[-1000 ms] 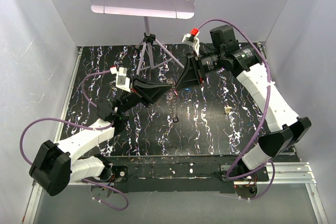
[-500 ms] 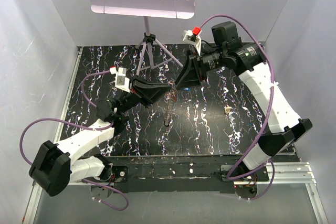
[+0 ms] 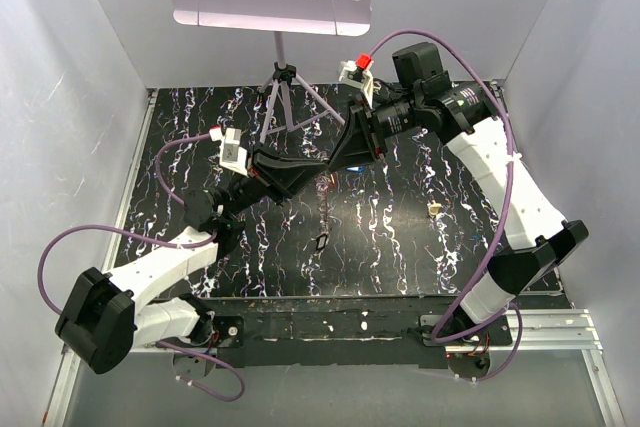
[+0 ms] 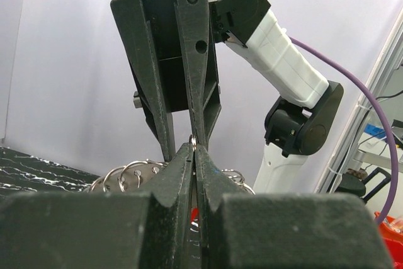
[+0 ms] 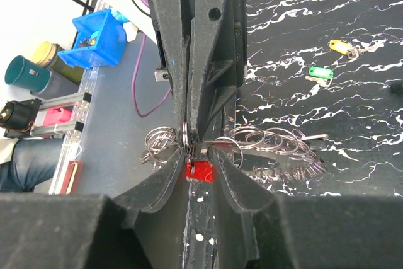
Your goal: Put the keys on the keyring
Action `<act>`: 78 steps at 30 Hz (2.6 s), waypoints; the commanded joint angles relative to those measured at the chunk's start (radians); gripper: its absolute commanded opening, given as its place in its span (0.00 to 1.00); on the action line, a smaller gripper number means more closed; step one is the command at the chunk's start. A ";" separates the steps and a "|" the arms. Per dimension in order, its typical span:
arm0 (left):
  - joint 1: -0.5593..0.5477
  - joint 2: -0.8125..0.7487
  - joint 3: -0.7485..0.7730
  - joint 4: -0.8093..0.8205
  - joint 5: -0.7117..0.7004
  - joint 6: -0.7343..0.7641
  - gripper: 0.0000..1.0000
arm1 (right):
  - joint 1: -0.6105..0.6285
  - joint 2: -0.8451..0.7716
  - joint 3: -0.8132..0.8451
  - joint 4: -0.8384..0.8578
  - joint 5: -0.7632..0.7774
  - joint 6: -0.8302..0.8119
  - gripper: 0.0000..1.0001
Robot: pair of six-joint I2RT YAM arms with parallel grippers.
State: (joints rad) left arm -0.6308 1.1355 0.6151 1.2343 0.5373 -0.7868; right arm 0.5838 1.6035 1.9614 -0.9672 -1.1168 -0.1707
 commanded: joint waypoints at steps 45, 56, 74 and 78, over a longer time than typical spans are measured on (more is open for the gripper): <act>0.158 -0.103 0.507 -1.509 0.380 0.488 0.76 | 0.037 0.094 0.154 -0.580 0.230 -0.573 0.01; 0.158 0.027 0.514 -1.328 0.477 0.389 0.65 | 0.048 0.128 0.160 -0.628 0.238 -0.586 0.01; 0.120 0.127 0.554 -1.343 0.461 0.405 0.41 | 0.060 0.138 0.159 -0.628 0.215 -0.575 0.01; 0.114 0.133 0.563 -1.342 0.452 0.408 0.38 | 0.060 0.138 0.156 -0.627 0.212 -0.573 0.01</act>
State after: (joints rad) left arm -0.5068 1.2758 1.1305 -0.1062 1.0012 -0.3962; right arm 0.6373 1.7432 2.0895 -1.3468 -0.8528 -0.7387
